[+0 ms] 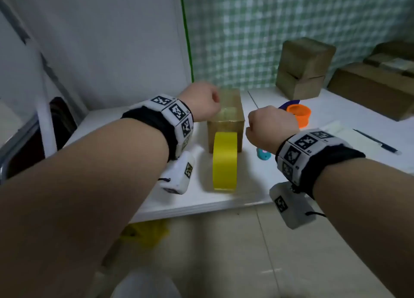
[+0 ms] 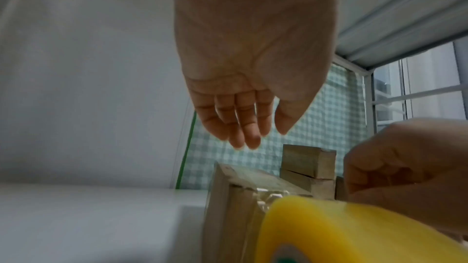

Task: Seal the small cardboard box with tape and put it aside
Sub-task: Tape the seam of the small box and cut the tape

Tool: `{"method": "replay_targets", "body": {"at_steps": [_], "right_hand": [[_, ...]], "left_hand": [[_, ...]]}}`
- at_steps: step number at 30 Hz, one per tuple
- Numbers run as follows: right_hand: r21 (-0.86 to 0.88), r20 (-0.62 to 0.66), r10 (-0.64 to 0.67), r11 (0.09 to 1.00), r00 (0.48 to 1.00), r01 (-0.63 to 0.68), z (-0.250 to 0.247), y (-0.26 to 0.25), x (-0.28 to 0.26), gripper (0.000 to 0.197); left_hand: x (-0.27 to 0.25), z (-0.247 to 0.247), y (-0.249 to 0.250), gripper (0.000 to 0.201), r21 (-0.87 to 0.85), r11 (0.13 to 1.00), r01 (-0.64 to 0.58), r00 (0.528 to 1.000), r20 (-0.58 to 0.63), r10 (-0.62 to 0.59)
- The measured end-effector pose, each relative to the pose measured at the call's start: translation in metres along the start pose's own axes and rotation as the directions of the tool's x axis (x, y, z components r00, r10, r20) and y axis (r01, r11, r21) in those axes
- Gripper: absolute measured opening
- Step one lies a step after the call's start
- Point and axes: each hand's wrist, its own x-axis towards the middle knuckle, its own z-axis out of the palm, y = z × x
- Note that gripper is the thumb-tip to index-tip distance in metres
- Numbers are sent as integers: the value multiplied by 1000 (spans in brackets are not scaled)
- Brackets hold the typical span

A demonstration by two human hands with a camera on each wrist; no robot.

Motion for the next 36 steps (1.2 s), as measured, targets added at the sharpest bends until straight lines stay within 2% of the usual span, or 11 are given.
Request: {"method": "replay_targets", "body": {"at_steps": [5,11,17,23,29,33,36], "right_hand": [[-17,-58,-12,1000,998,11,-13,-20,-51,10],[-19,-100,33,999,994,-35,-37,-38,-114,20],[1,-118,49,999,992,-50,-46,-45,-138,24],[28,-75,72,997,995,-70,-37,-30,-123,25],[69,42,193,978,980,-195,2,-5,-80,24],[61,158,176,980,972,-187,31,8,-45,38],[82,237,187,974,953,-212,51,14,-24,38]], "left_hand": [[-50,-3,-8,28,-100,995,-4,999,-33,0],[-114,-19,-3,29,-202,979,-37,996,-84,21],[-145,-28,1,30,-275,961,-24,998,-63,7],[-136,-20,4,29,-376,924,63,996,-32,-81],[-98,16,-10,41,-499,829,252,968,132,-215],[-65,38,-21,55,-581,740,337,938,273,-213],[-47,47,-26,69,-634,671,385,915,360,-184]]}}
